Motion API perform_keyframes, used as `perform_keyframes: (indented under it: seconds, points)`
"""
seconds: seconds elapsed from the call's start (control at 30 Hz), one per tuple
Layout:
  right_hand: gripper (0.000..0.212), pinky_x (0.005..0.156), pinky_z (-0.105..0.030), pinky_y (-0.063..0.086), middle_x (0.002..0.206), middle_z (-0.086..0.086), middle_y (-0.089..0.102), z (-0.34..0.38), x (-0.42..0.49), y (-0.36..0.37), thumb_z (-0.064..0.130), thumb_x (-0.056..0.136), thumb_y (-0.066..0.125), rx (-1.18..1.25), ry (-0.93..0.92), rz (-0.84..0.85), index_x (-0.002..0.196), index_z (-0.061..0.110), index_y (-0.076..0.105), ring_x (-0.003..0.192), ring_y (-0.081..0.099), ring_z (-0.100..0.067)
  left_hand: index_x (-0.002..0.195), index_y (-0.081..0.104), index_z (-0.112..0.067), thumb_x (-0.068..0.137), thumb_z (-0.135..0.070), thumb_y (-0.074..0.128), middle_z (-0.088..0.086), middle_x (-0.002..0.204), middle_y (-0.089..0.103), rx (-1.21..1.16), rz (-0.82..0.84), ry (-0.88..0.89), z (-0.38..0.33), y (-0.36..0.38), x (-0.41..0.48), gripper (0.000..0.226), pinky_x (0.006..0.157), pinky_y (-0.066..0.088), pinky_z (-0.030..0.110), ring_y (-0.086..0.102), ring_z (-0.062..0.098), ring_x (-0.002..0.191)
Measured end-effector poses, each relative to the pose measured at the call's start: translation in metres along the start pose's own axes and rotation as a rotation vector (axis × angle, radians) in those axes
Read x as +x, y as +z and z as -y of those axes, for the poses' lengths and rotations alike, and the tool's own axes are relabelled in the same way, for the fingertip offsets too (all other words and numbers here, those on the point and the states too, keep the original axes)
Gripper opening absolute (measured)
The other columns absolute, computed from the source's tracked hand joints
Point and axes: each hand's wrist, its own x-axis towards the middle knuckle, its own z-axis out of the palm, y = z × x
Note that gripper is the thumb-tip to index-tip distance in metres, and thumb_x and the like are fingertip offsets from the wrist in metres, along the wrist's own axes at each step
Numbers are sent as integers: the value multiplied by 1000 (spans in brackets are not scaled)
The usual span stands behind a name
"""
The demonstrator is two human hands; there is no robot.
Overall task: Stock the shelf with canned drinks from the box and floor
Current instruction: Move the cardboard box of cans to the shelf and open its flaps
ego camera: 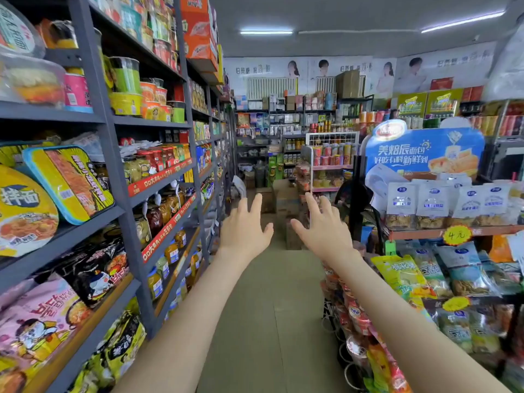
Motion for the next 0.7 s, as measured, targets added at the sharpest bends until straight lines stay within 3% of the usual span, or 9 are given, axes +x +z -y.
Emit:
perform_keyframes:
  seconds: [0.17, 0.37, 0.7]
  points:
    - [69, 102, -47, 36, 157, -7, 12, -19, 22, 49, 56, 94, 35, -31, 38, 120, 151, 26, 9, 140, 19, -29, 150, 11, -19, 95, -46, 40, 13, 150, 25, 38, 88, -42, 7, 47, 14, 68, 91, 43, 39, 38, 31, 130]
    - [66, 103, -47, 34, 156, -8, 13, -31, 74, 131, 52, 95, 35, -21, 49, 197, 150, 24, 11, 140, 19, -29, 148, 15, -19, 94, -46, 42, 13, 146, 29, 70, 134, -29, 43, 115, 57, 66, 79, 46, 36, 43, 31, 123]
    - [64, 96, -44, 39, 150, -9, 25, -21, 281, 302, 51, 95, 35, -13, 58, 231, 148, 20, 18, 133, 28, -30, 148, 17, -18, 92, -45, 44, 15, 146, 31, 85, 225, 8, 156, 252, 240, 67, 96, 40, 41, 39, 35, 128]
